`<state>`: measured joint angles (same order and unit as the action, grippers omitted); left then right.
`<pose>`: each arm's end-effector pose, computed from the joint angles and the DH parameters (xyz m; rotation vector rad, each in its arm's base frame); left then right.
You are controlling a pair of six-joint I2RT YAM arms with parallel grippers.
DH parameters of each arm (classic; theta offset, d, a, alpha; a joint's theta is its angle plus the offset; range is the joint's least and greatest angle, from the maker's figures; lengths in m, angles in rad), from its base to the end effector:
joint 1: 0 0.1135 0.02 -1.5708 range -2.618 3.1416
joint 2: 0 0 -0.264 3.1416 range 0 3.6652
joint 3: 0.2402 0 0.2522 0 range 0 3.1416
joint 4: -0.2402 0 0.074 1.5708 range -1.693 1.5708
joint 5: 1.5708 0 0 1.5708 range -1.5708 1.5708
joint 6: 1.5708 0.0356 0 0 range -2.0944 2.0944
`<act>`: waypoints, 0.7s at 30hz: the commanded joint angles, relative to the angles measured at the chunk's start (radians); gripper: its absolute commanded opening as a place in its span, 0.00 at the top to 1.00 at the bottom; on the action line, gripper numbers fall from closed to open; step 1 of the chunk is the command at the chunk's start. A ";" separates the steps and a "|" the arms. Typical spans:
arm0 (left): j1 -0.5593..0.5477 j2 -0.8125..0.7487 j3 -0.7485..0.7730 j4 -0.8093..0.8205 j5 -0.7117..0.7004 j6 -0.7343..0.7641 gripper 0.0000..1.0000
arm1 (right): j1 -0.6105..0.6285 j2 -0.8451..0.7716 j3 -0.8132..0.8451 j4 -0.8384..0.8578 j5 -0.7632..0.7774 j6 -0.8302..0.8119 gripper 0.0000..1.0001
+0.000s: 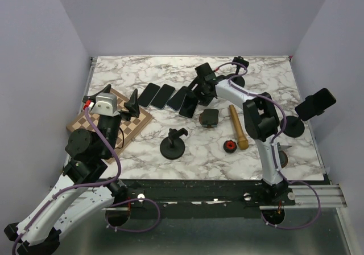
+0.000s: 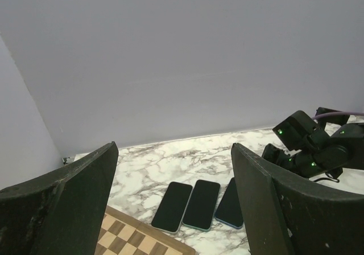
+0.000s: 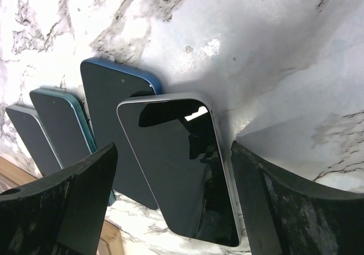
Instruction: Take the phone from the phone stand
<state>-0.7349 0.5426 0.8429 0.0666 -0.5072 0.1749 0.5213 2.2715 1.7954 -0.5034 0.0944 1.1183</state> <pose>0.0919 -0.0598 0.4173 0.1179 1.2483 -0.1797 0.4322 0.2443 0.1655 0.8086 2.4994 0.5002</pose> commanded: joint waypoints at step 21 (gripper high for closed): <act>0.002 0.012 0.008 -0.006 0.009 -0.018 0.12 | 0.066 0.236 0.288 -0.356 0.355 -0.198 0.00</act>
<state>-0.7349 0.5549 0.8429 0.0654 -0.5056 0.1669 0.5850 2.4435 2.1254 -0.7925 0.4221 0.9512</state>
